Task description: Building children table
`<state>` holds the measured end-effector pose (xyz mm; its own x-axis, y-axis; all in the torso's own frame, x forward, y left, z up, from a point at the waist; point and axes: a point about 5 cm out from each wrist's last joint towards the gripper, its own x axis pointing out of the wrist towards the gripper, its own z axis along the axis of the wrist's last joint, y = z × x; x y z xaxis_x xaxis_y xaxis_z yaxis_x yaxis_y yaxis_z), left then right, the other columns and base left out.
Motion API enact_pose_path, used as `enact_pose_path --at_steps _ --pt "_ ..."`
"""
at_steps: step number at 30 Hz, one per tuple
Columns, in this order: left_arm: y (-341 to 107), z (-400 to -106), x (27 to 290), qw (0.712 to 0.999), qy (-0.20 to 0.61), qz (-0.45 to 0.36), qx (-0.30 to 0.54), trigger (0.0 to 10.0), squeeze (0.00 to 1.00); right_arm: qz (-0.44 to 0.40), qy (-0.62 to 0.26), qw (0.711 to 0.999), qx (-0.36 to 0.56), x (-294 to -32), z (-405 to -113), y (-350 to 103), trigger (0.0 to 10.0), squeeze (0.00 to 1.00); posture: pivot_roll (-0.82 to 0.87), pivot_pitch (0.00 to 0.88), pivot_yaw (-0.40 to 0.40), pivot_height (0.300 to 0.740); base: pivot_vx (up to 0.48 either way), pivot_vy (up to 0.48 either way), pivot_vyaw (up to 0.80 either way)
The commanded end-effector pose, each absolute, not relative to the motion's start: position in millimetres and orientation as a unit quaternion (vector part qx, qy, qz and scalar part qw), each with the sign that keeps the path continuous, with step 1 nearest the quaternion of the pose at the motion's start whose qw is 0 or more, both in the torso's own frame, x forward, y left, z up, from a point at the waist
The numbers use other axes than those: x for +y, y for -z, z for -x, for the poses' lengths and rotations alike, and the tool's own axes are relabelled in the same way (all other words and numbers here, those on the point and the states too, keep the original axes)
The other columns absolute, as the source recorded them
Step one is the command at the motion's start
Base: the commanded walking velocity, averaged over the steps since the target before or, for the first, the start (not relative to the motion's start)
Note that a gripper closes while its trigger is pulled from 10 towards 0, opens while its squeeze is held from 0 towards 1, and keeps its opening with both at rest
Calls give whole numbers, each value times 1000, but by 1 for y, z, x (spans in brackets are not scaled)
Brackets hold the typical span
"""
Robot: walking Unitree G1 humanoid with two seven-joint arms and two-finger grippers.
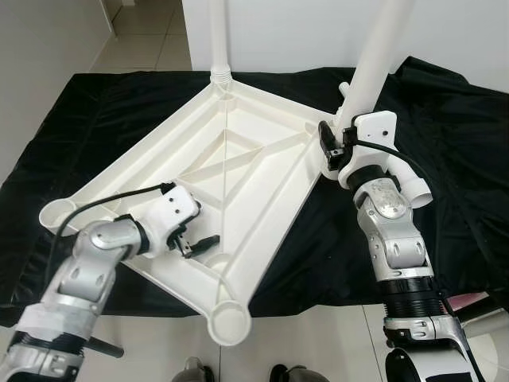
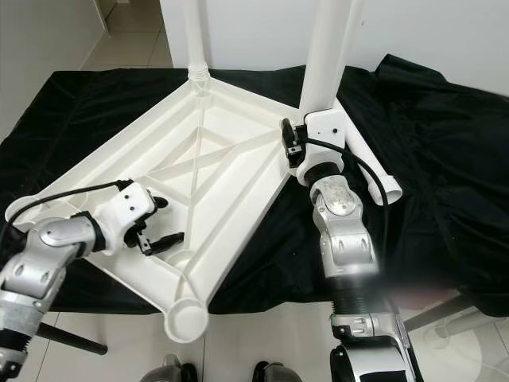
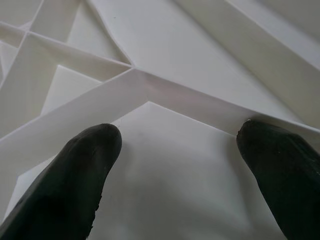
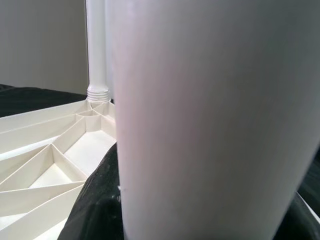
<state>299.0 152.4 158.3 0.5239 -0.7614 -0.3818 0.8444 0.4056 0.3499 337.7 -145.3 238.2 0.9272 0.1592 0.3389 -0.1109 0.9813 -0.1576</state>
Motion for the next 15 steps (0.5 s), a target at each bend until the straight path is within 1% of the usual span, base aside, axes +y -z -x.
enact_pose_path --at_steps 1,5,9,12,14,15 --pt "-154 -291 147 802 532 -252 98 10000 0 71 -69 978 -183 -146 -335 -240 10000 0 -54 125 19 740 0 0 0" --pt "-152 -290 141 800 536 -254 94 10000 0 72 -66 978 -182 -147 -334 -239 10000 0 -57 126 24 740 0 0 0" --pt "-157 -297 154 806 527 -253 90 10000 0 72 -64 979 -181 -149 -333 -237 10000 0 -56 127 24 740 0 0 0" --pt "-168 -301 160 816 520 -238 81 10000 0 73 -63 979 -179 -149 -333 -237 10000 0 -53 129 25 740 0 0 0" --pt "-168 -301 160 816 520 -238 81 10000 0 73 -63 979 -180 -149 -333 -237 10000 0 -53 129 25 740 0 0 0" --pt "-180 -299 163 812 538 -214 74 10000 0 73 -63 979 -179 -150 -332 -236 10000 0 -50 130 25 740 0 0 0"
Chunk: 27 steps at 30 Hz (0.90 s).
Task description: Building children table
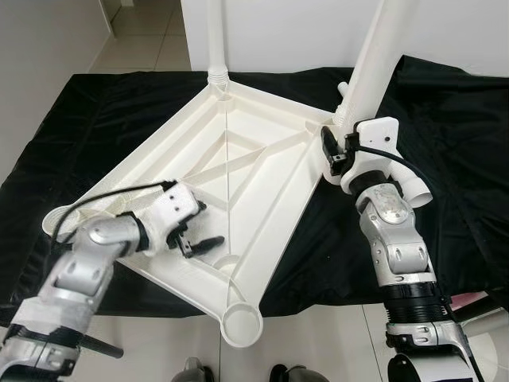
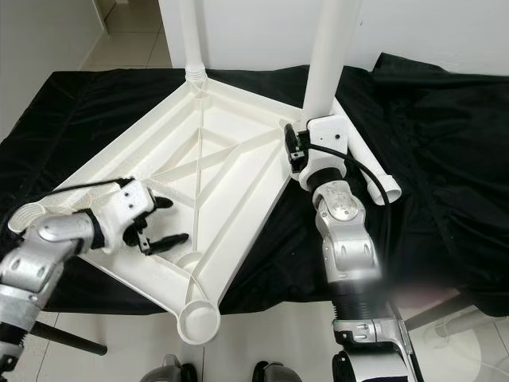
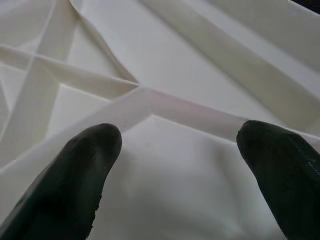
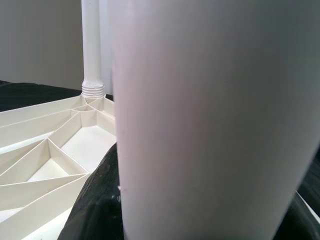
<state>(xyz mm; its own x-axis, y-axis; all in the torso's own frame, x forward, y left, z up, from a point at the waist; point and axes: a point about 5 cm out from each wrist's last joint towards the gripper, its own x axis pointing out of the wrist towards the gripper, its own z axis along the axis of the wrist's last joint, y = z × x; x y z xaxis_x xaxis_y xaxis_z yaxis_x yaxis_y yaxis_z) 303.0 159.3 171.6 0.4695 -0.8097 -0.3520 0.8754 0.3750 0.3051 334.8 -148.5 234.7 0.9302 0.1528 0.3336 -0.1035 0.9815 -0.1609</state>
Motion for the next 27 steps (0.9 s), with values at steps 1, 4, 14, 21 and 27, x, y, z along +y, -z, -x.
enact_pose_path --at_steps 1,4,14,21,27 --pt "-189 -298 165 807 553 -197 68 10000 0 73 -63 979 -178 -150 -332 -236 10000 0 -50 130 25 740 0 0 0" --pt "-195 -296 166 803 563 -186 64 10000 0 73 -63 979 -177 -150 -332 -236 10000 0 -50 130 25 740 0 0 0" --pt "-191 -255 184 709 668 -182 133 10000 0 77 -58 980 -173 -154 -327 -232 10000 0 -53 117 29 740 0 0 0" --pt "-172 -245 191 700 653 -227 179 10000 0 82 -63 980 -169 -155 -327 -229 10000 0 -46 114 16 740 0 0 0" --pt "-153 -250 199 706 618 -278 204 10000 0 84 -71 979 -169 -152 -329 -231 10000 0 -41 111 5 740 0 0 0"
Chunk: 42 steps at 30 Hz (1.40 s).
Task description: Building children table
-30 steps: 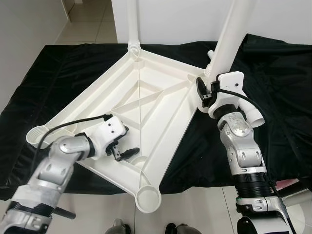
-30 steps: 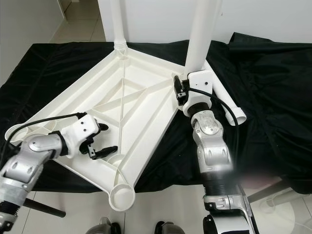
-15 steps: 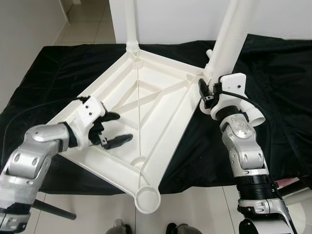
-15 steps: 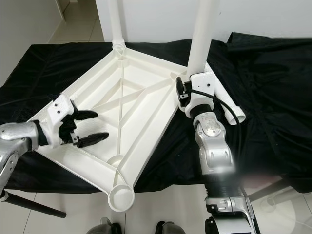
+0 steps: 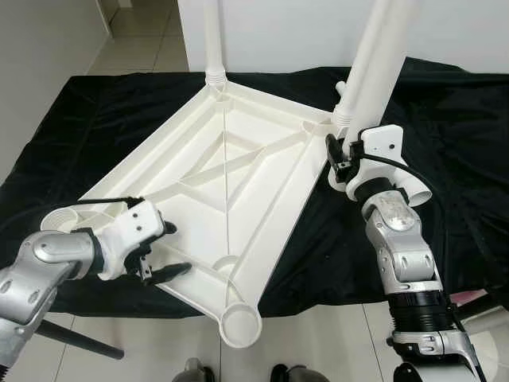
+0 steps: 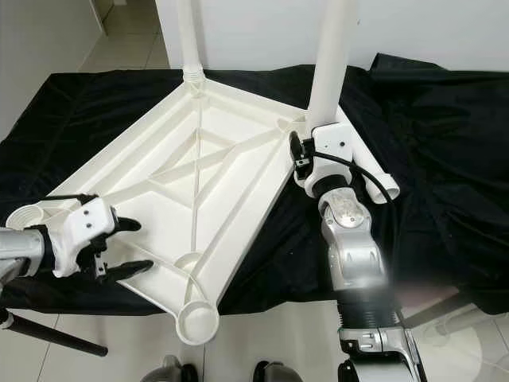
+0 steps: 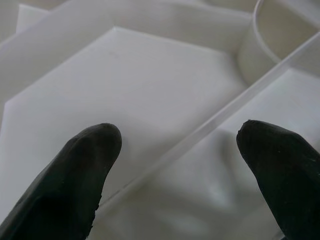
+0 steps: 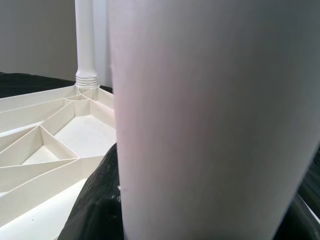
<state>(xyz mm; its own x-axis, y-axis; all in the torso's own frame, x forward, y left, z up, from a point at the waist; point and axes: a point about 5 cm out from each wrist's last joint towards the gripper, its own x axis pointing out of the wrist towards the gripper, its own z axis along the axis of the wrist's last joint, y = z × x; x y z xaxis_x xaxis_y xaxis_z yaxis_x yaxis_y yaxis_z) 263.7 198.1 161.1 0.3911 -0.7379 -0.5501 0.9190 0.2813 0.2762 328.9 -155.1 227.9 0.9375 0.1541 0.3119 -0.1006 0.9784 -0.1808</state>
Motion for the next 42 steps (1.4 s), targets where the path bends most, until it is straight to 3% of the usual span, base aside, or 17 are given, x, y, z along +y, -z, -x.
enact_pose_path --at_steps 1,23,24,26,27,29,30,32,33,42 --pt "-153 -249 197 705 621 -276 204 10000 0 85 -74 979 -169 -151 -330 -231 10000 0 -42 108 2 740 0 0 0" --pt "-141 -283 191 721 579 -321 206 10000 0 89 -80 978 -172 -147 -329 -232 10000 0 -63 94 17 740 0 0 0" --pt "-141 -287 194 721 573 -326 215 6275 0 89 -79 978 -172 -147 -329 -232 10000 0 -65 92 20 740 0 0 0" --pt "-141 -288 194 721 571 -327 217 6275 0 90 -79 978 -173 -147 -329 -232 10000 0 -65 92 20 740 0 0 0" --pt "-143 -292 196 723 565 -332 217 4078 0 89 -78 978 -173 -148 -329 -233 10000 0 -71 92 30 740 0 0 0" --pt "-145 -295 197 726 559 -336 215 4078 0 89 -77 978 -174 -148 -329 -233 10000 0 -71 92 30 740 0 0 0" --pt "-146 -297 197 729 555 -338 214 1529 0 88 -75 978 -175 -148 -329 -233 10000 0 -74 94 33 740 0 0 0" --pt "-147 -299 198 730 554 -339 213 1529 0 88 -74 978 -176 -148 -329 -234 10000 0 -74 94 33 740 0 0 0" --pt "-148 -301 197 732 553 -337 210 0 0 87 -72 978 -176 -149 -328 -234 10000 0 -75 97 35 740 0 0 0" --pt "-147 -302 190 740 555 -325 196 0 0 88 -69 978 -175 -150 -328 -233 10000 0 -70 108 31 740 0 0 0"
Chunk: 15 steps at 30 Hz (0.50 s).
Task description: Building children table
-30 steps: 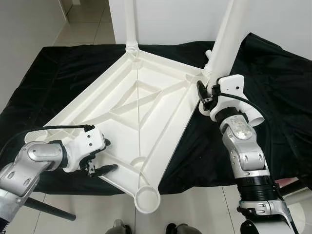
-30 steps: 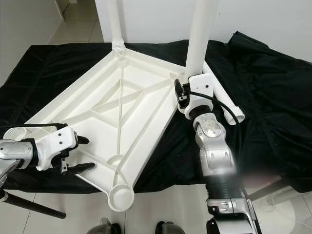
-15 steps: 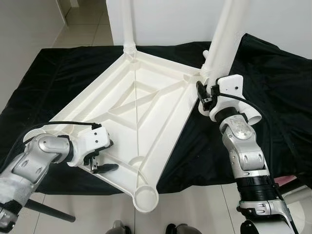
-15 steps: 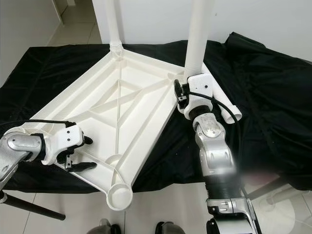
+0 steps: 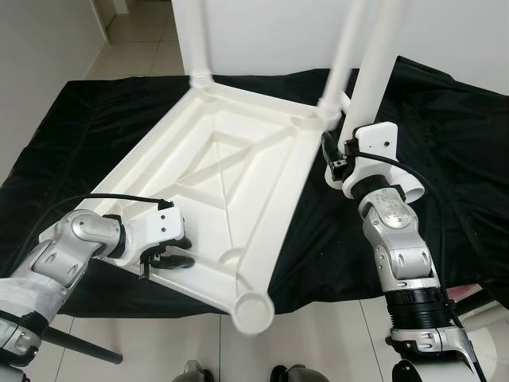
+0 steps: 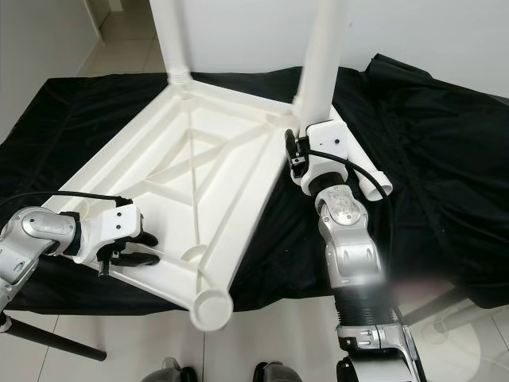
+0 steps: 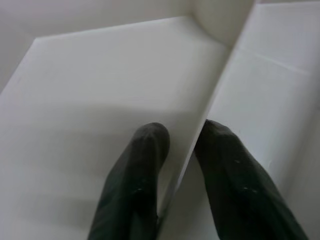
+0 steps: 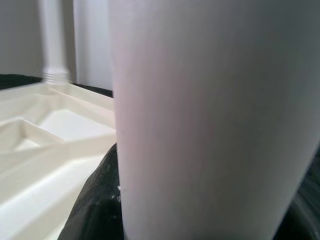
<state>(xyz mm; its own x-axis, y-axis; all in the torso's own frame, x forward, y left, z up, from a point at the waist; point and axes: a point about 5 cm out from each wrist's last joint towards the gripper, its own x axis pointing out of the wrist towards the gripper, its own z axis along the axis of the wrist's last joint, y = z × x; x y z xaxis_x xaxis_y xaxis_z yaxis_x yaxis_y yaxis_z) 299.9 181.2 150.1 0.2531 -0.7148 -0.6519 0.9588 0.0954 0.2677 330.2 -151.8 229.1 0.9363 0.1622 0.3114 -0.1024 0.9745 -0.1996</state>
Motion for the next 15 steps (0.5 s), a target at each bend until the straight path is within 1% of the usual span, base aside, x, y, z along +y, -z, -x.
enact_pose_path --at_steps 1,3,9,10,11,12,13,14,15 --pt "-146 -299 184 741 563 -313 188 0 0 88 -69 978 -174 -150 -328 -233 10000 0 -69 110 30 740 0 0 0" --pt "-146 -299 184 741 563 -313 188 0 0 88 -69 978 -174 -150 -328 -233 10000 0 -69 110 30 740 0 0 0" --pt "-147 -303 175 753 556 -313 163 0 0 89 -69 978 -174 -150 -328 -234 10000 0 -69 117 29 740 0 0 0" --pt "-149 -306 170 763 547 -313 143 2902 0 89 -69 979 -173 -150 -328 -233 10000 0 -67 120 26 740 0 0 0" --pt "-149 -306 170 763 547 -313 143 2902 0 89 -69 979 -173 -150 -328 -233 10000 0 -67 120 26 740 0 0 0" --pt "-151 -309 165 774 538 -309 129 7373 0 88 -68 979 -172 -151 -329 -233 10000 0 -67 120 26 740 0 0 0" --pt "-151 -309 165 774 538 -309 129 7373 0 88 -68 979 -172 -151 -329 -233 10000 0 -67 120 26 740 0 0 0" --pt "-155 -313 157 786 526 -307 106 10000 0 88 -69 979 -171 -151 -329 -233 10000 0 -64 127 27 740 0 0 0" --pt "-155 -313 157 786 526 -307 106 10000 0 88 -69 979 -171 -151 -329 -233 10000 0 -64 127 27 740 0 0 0"
